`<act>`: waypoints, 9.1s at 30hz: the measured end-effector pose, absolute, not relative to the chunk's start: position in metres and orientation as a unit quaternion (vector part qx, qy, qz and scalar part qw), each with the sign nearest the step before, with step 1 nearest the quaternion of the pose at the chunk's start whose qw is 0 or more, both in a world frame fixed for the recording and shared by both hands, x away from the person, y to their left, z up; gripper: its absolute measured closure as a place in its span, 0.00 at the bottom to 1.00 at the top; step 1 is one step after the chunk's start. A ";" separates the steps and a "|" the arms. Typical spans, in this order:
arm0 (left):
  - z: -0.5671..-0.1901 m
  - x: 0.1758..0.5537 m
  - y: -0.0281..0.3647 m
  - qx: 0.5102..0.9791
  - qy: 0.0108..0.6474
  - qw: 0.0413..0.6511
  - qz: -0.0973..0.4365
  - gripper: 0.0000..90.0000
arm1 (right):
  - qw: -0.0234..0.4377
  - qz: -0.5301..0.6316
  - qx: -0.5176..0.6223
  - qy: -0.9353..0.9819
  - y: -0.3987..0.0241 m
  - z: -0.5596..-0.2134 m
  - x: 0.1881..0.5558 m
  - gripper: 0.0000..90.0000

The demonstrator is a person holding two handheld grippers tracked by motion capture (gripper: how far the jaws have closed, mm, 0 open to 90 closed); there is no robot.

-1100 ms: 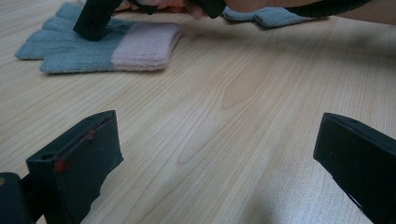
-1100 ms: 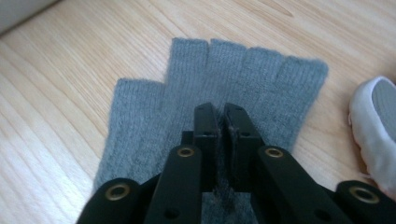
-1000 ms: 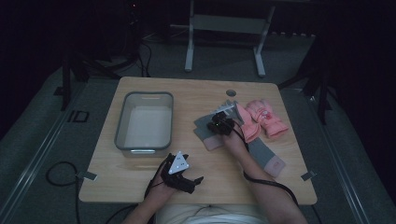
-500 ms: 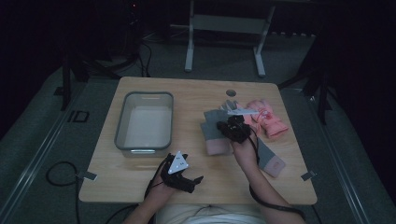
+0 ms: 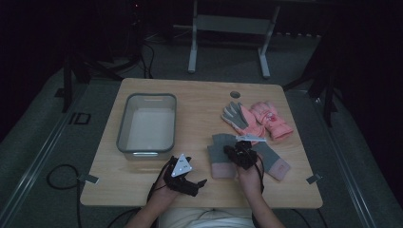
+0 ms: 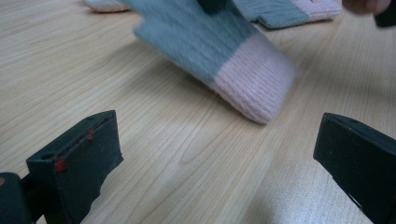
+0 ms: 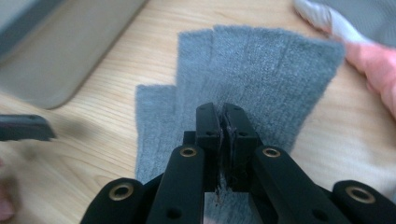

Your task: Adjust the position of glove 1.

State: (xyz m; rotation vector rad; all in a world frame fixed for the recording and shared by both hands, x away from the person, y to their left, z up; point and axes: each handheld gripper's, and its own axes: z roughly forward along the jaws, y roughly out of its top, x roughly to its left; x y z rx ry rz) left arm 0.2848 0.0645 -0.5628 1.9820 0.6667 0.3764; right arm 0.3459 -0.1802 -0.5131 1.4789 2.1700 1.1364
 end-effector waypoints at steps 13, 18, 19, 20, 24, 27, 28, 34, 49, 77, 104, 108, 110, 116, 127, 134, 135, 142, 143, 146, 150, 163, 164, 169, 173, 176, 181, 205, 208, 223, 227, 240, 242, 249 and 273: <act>-0.563 0.285 0.064 0.816 0.274 0.486 0.155 0.00 | 0.150 0.373 0.539 0.740 -0.177 -0.540 0.347 0.96; -0.563 0.285 0.064 0.816 0.273 0.486 0.156 0.00 | 0.147 0.366 0.550 0.736 -0.177 -0.552 0.349 0.91; -0.563 0.285 0.064 0.816 0.272 0.485 0.155 0.00 | 0.147 0.365 0.549 0.737 -0.177 -0.552 0.349 0.89; -0.563 0.285 0.064 0.817 0.272 0.485 0.155 0.00 | 0.146 0.364 0.550 0.738 -0.176 -0.552 0.349 0.88; -0.563 0.285 0.064 0.817 0.272 0.485 0.154 0.00 | 0.143 0.367 0.548 0.738 -0.180 -0.547 0.351 0.82; -0.563 0.285 0.064 0.817 0.272 0.484 0.154 0.00 | 0.143 0.376 0.536 0.742 -0.185 -0.536 0.353 0.81; -0.563 0.285 0.064 0.817 0.272 0.484 0.154 0.00 | 0.139 0.380 0.527 0.747 -0.187 -0.532 0.354 0.80; -0.563 0.285 0.063 0.817 0.272 0.484 0.155 0.00 | 0.158 0.375 0.474 0.781 -0.204 -0.514 0.363 0.77; -0.563 0.285 0.063 0.818 0.273 0.483 0.155 0.00 | 0.174 0.351 0.389 0.834 -0.303 -0.505 0.372 0.75; -0.563 0.285 0.063 0.817 0.276 0.481 0.156 0.00 | 0.123 0.291 0.377 0.871 -0.340 -0.535 0.378 0.93; -0.563 0.284 0.063 0.818 0.273 0.480 0.160 0.00 | 0.202 0.353 0.564 0.719 -0.317 -0.479 0.307 0.95; -0.563 0.284 0.063 0.818 0.273 0.480 0.160 0.00 | 0.205 0.345 0.587 0.703 -0.313 -0.486 0.306 0.95; -0.563 0.284 0.063 0.819 0.273 0.480 0.160 0.00 | 0.203 0.336 0.593 0.703 -0.309 -0.494 0.308 0.95; -0.563 0.284 0.062 0.819 0.272 0.479 0.161 0.00 | 0.209 0.324 0.614 0.688 -0.307 -0.512 0.316 0.95; -0.563 0.284 0.062 0.820 0.271 0.477 0.160 0.00 | 0.205 0.297 0.648 0.671 -0.311 -0.542 0.325 0.88; -0.563 0.284 0.062 0.820 0.271 0.479 0.160 0.00 | 0.208 0.301 0.641 0.675 -0.313 -0.540 0.327 0.80; -0.563 0.284 0.062 0.820 0.271 0.479 0.159 0.00 | 0.207 0.303 0.637 0.677 -0.315 -0.537 0.328 0.80; -0.563 0.284 0.063 0.819 0.272 0.480 0.158 0.00 | 0.199 0.317 0.576 0.727 -0.325 -0.521 0.335 0.75; -0.563 0.284 0.063 0.819 0.272 0.480 0.158 0.00 | 0.194 0.319 0.561 0.739 -0.327 -0.520 0.337 0.75; -0.563 0.285 0.063 0.819 0.274 0.479 0.158 0.00 | 0.178 0.326 0.524 0.767 -0.335 -0.517 0.340 0.75; -0.563 0.285 0.063 0.819 0.274 0.479 0.159 0.00 | 0.168 0.329 0.476 0.798 -0.342 -0.513 0.342 0.73; -0.563 0.285 0.063 0.818 0.274 0.480 0.159 0.00 | 0.151 0.300 0.421 0.843 -0.347 -0.530 0.341 0.72; -0.563 0.285 0.063 0.818 0.274 0.480 0.158 0.00 | 0.147 0.302 0.424 0.841 -0.349 -0.532 0.340 0.72; -0.563 0.285 0.063 0.818 0.275 0.481 0.155 0.00 | 0.142 0.308 0.436 0.834 -0.350 -0.539 0.338 0.78; -0.563 0.285 0.063 0.818 0.276 0.481 0.155 0.00 | 0.166 0.304 0.443 0.827 -0.344 -0.541 0.335 0.88; -0.563 0.286 0.064 0.818 0.276 0.481 0.153 0.00 | 0.175 0.301 0.458 0.818 -0.341 -0.542 0.332 0.93; -0.563 0.285 0.064 0.817 0.275 0.483 0.155 0.00 | 0.167 0.304 0.497 0.795 -0.339 -0.539 0.331 0.96; -0.563 0.285 0.064 0.816 0.274 0.486 0.154 0.00 | 0.177 0.413 0.460 0.766 -0.255 -0.459 0.321 0.96; -0.563 0.285 0.064 0.816 0.274 0.485 0.154 0.00 | 0.169 0.410 0.454 0.773 -0.239 -0.464 0.323 0.96; -0.563 0.284 0.064 0.816 0.271 0.487 0.155 0.00 | 0.133 0.383 0.456 0.793 -0.195 -0.496 0.330 0.96; -0.563 0.284 0.064 0.816 0.271 0.486 0.154 0.00 | 0.128 0.377 0.462 0.792 -0.191 -0.500 0.333 0.95; -0.563 0.284 0.063 0.820 0.271 0.480 0.155 0.00 | 0.115 0.355 0.470 0.800 -0.187 -0.521 0.339 0.95; -0.563 0.285 0.064 0.821 0.271 0.479 0.153 0.00 | 0.114 0.350 0.469 0.803 -0.185 -0.524 0.341 0.95; -0.563 0.285 0.063 0.821 0.274 0.477 0.152 0.00 | 0.109 0.343 0.470 0.806 -0.184 -0.533 0.345 0.94; -0.542 0.278 0.042 0.828 0.255 0.468 0.174 0.05 | 0.143 0.381 0.426 0.808 -0.214 -0.494 0.361 0.83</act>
